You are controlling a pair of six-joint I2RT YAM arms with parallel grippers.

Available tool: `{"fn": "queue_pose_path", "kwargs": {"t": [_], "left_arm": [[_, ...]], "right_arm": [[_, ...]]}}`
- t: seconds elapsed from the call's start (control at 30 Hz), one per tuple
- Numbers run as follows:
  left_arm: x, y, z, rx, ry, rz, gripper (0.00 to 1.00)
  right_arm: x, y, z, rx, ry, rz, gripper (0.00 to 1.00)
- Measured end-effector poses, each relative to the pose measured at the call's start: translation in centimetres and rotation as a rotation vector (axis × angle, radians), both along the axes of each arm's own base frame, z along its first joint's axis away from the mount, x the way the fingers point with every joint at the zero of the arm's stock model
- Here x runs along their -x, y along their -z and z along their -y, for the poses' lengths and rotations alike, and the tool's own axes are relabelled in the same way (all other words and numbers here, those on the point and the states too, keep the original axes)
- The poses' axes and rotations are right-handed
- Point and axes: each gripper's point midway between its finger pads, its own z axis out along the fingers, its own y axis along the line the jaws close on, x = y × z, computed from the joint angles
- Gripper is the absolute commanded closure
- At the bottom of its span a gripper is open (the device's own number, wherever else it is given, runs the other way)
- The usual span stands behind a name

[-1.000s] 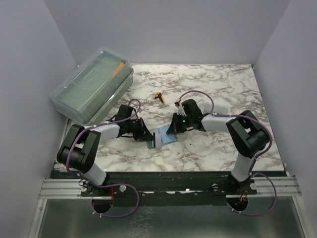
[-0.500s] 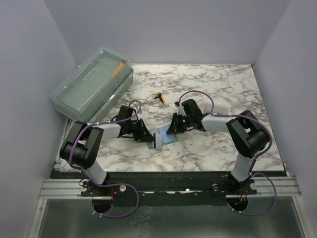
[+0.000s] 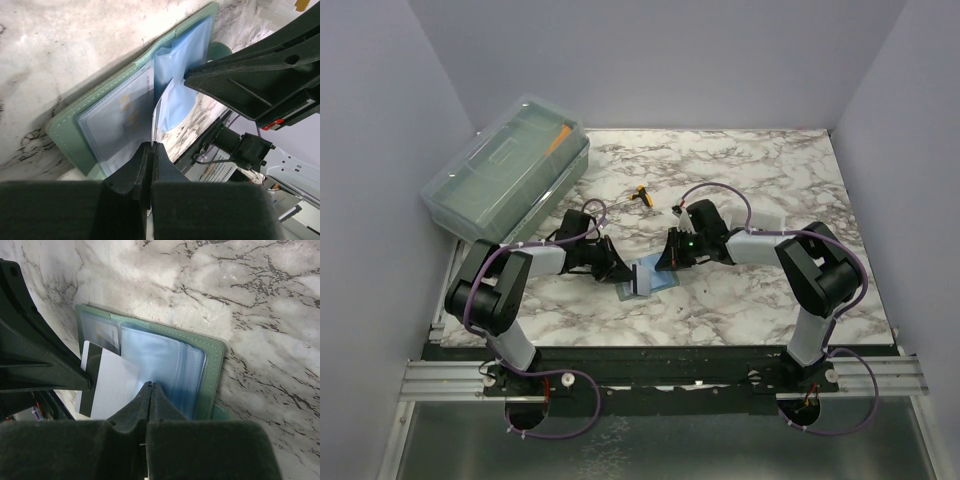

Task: Put the credit cards into the card holder
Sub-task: Insert the credit card into the card holder.

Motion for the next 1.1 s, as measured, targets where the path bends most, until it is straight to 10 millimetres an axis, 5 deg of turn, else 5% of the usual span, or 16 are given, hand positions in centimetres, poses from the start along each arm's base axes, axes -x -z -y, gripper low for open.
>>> {"fn": "queue_pose_path", "kwargs": {"t": [0.33, 0.8, 0.97, 1.1], "left_arm": [[-0.8, -0.6, 0.3, 0.021, -0.012, 0.033, 1.0], [-2.3, 0.5, 0.8, 0.026, -0.059, 0.01, 1.0], [-2.7, 0.4, 0.9, 0.036, -0.067, 0.022, 1.0], [-2.9, 0.6, 0.8, 0.036, -0.085, 0.034, 1.0]], "right_arm": [[0.0, 0.0, 0.0, -0.001, 0.0, 0.0, 0.99], [1.5, -0.6, 1.5, 0.024, 0.024, -0.004, 0.7], [2.1, -0.6, 2.2, 0.046, 0.038, -0.007, 0.71], [2.1, -0.4, 2.3, 0.047, 0.039, -0.008, 0.82]]}}
